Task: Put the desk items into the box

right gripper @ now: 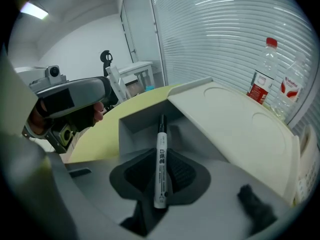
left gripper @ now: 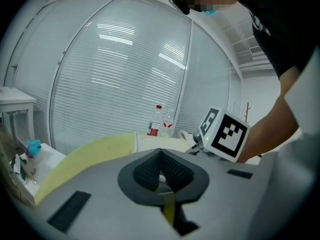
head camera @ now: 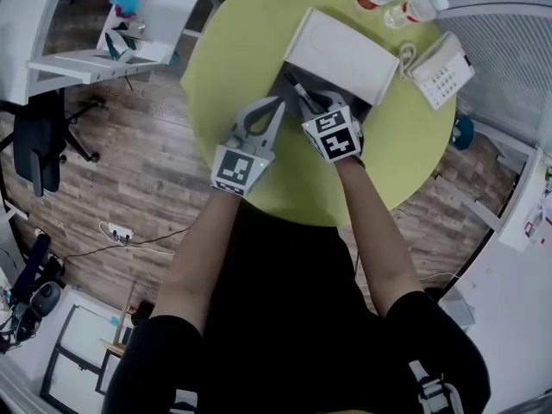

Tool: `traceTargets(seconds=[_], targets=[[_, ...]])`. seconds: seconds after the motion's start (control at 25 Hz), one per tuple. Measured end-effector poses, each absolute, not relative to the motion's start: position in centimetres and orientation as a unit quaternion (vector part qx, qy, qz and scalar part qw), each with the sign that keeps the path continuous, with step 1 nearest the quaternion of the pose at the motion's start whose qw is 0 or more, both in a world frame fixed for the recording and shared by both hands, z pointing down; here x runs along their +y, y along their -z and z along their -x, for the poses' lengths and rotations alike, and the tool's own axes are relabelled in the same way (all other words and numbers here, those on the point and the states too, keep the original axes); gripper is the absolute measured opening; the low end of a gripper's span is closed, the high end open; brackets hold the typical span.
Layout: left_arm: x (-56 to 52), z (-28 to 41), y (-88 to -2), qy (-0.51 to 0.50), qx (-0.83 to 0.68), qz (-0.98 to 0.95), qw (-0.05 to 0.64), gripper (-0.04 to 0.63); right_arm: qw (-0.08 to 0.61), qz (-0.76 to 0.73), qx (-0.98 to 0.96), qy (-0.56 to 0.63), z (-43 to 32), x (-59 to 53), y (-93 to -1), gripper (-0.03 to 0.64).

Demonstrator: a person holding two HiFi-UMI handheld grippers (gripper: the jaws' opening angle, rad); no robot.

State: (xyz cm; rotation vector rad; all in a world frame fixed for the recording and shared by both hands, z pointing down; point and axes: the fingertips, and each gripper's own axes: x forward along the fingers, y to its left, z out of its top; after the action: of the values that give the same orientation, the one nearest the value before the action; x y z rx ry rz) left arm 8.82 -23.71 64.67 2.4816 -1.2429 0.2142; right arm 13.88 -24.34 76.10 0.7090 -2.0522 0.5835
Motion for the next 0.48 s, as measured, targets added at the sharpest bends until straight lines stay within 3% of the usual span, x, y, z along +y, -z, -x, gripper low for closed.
traceTargets(seconds=[0.48], targets=[[-23.3, -7.4, -64.8, -0.077, -0.435, -0.878, 0.185, 0.006, 0.443, -0.285, -0.814, -0.243, -12.4, -25.0, -76.8, 0.075]])
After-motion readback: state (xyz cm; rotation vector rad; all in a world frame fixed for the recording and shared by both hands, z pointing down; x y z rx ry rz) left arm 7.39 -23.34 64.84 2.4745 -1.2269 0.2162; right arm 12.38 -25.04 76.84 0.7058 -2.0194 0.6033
